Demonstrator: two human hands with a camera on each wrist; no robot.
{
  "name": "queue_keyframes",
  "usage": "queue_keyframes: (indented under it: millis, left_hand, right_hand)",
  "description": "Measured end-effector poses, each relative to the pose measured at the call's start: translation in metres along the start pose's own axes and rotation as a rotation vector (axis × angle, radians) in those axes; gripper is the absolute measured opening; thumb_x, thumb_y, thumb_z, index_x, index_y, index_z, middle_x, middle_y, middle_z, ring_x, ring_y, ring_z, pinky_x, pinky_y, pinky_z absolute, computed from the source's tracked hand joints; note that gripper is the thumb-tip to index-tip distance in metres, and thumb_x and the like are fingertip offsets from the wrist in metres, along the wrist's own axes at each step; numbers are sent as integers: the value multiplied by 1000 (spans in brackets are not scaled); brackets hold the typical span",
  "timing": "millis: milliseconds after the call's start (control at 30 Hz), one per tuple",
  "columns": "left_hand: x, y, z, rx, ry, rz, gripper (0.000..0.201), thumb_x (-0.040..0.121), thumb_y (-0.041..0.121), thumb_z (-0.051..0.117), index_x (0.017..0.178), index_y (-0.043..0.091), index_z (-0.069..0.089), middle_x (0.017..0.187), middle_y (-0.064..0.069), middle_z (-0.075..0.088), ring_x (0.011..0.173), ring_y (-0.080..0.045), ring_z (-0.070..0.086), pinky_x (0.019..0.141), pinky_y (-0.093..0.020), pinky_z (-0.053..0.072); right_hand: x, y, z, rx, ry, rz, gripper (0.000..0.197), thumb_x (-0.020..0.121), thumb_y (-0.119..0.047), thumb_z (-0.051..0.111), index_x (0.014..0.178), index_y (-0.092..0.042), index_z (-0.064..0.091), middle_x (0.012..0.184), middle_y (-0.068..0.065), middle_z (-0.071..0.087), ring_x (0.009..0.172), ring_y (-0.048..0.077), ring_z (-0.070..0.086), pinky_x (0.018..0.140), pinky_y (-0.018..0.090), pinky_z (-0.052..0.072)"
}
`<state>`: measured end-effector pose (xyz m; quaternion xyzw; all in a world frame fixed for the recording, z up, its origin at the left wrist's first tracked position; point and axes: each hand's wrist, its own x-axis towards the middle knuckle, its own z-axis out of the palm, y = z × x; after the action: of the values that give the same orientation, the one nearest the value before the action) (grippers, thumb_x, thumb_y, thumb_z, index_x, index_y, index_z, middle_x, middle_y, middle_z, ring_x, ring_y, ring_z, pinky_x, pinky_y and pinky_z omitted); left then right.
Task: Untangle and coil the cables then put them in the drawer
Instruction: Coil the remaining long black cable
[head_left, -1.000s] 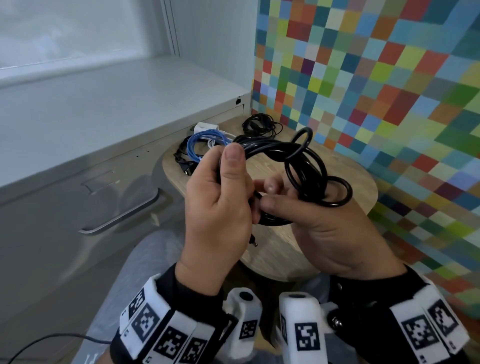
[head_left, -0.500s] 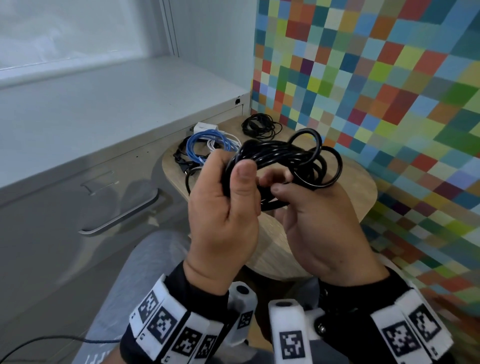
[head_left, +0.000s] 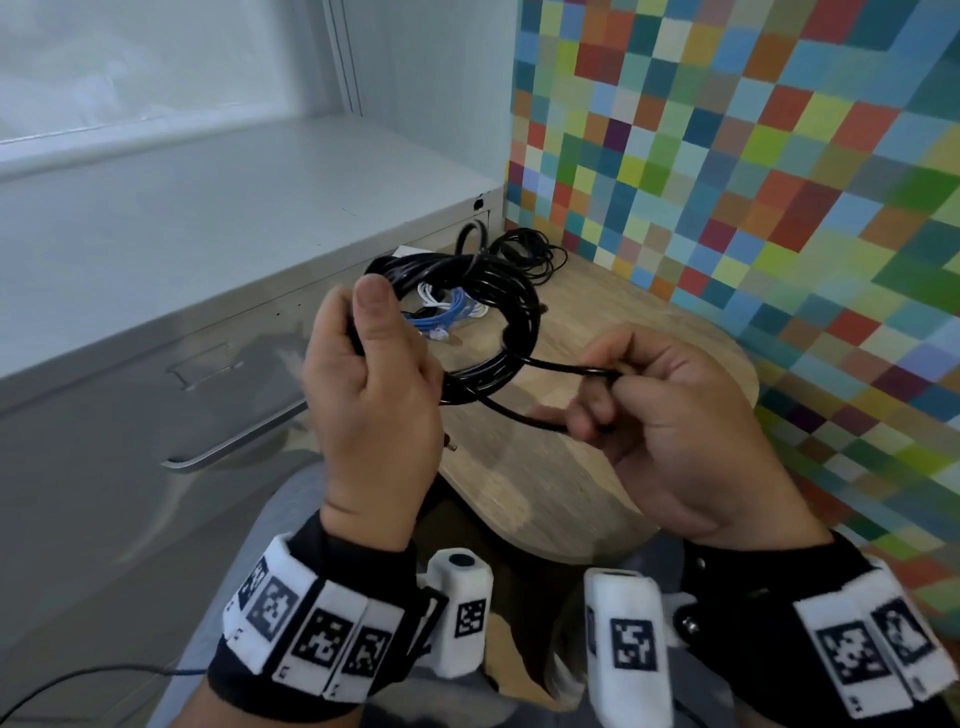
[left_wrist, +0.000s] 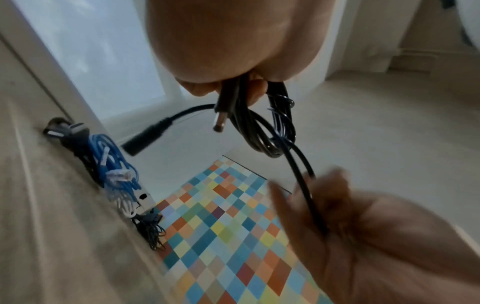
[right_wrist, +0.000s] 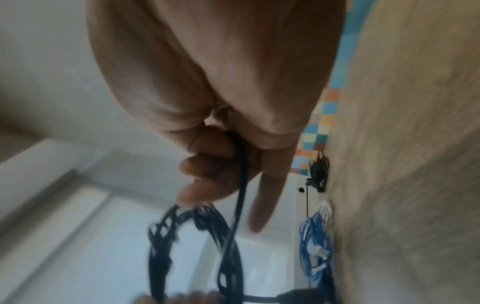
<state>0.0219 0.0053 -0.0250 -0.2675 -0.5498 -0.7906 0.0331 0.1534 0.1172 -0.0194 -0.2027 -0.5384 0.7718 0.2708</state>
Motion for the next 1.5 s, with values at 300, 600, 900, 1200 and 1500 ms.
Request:
queue_keyframes:
  millis: [300,600,900,1200,1500]
  left_hand:
    - [29,-8,-17,-204,95,-360,41,109,41,44,74,20,40,61,2,30,57,-20,18,48,-31,18]
    - [8,4,4,-643,12,-555,45,105,54,41,76,20,46,59,4,26,45,-13,26,61,-31,37]
    - [-13,8,19,-562,-97,-575,42,94,54,52,74,17,46,59,0,33,51,-18,41,64,-38,42]
    - [-2,0,0,65,-467,-493,40,104,38,53,97,1,64,80,-7,52,65,-14,50,64,-32,41]
    - [2,0,-9,0,-608,-643,36,82,35,70,109,10,72,102,-21,74,91,-39,74,71,-31,62]
  right_hand:
    - [-6,-24,-35,-244,41,-83,53,77,14,28,65,-13,72,51,4,38,42,11,20,43,22,12]
    - [-8,-14,-19,-445,-70,-31,74,62,-72,81,123,-35,60,54,-12,56,43,1,37,40,18,29]
    - [-3,15,28,-323,47,-164,26,102,-33,58,97,-13,74,60,3,50,44,2,40,45,13,33]
    - [-2,-5,-6,-552,131,-183,35,105,-39,50,80,-20,66,53,-5,41,43,6,34,44,18,30]
    - [0,-7,-18,-734,110,-220,34,105,-40,52,83,-20,68,51,-15,49,51,2,45,59,29,36]
